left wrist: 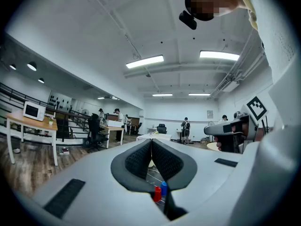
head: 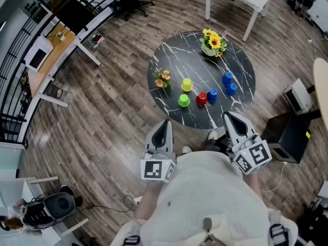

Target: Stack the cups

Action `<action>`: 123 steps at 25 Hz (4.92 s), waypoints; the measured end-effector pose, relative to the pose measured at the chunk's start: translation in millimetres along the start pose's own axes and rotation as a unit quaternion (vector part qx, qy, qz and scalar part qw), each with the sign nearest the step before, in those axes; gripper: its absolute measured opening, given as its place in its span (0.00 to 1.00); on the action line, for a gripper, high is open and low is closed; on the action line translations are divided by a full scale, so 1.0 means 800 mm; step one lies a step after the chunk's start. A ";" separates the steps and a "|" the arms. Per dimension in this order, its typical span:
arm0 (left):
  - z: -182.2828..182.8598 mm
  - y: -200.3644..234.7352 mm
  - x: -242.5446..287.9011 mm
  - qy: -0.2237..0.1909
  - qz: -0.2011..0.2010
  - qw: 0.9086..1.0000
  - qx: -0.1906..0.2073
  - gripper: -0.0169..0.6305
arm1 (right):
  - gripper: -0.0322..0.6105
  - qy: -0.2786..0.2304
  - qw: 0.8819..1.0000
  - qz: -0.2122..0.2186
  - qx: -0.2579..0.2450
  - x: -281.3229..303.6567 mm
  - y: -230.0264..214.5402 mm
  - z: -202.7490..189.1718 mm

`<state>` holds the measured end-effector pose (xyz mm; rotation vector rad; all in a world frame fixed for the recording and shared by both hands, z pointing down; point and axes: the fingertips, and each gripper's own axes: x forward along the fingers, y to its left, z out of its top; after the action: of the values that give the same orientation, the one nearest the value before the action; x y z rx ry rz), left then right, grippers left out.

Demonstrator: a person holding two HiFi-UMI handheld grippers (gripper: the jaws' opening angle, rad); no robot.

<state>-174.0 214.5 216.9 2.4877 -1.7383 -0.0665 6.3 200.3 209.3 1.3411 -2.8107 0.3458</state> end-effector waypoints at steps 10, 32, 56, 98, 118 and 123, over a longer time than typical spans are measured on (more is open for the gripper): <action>-0.011 -0.024 0.022 0.011 -0.029 0.999 0.024 0.06 | 0.06 0.007 1.000 -0.026 0.001 -0.017 -0.023 -0.007; -0.036 -0.058 0.088 0.015 -0.042 0.999 0.020 0.33 | 0.31 0.025 0.999 0.026 -0.017 0.022 -0.085 -0.015; -0.144 -0.060 0.210 0.115 0.080 0.990 0.036 0.33 | 0.29 0.069 0.990 0.113 -0.043 0.077 -0.255 -0.015; -0.478 0.122 0.261 0.348 -0.086 0.931 0.066 0.39 | 0.28 0.143 0.987 -0.070 0.019 0.167 -0.154 -0.109; -0.506 0.099 0.296 0.371 -0.156 0.902 0.156 0.43 | 0.27 0.185 0.981 -0.028 0.051 0.187 -0.192 -0.151; -0.511 0.087 0.297 0.374 -0.155 0.901 0.154 0.43 | 0.26 0.189 0.980 -0.023 0.050 0.187 -0.204 -0.152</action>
<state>-117.5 -7.3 636.8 2.4456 -1.0788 1.0632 25.9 10.6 374.7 1.2034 -2.4734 0.6690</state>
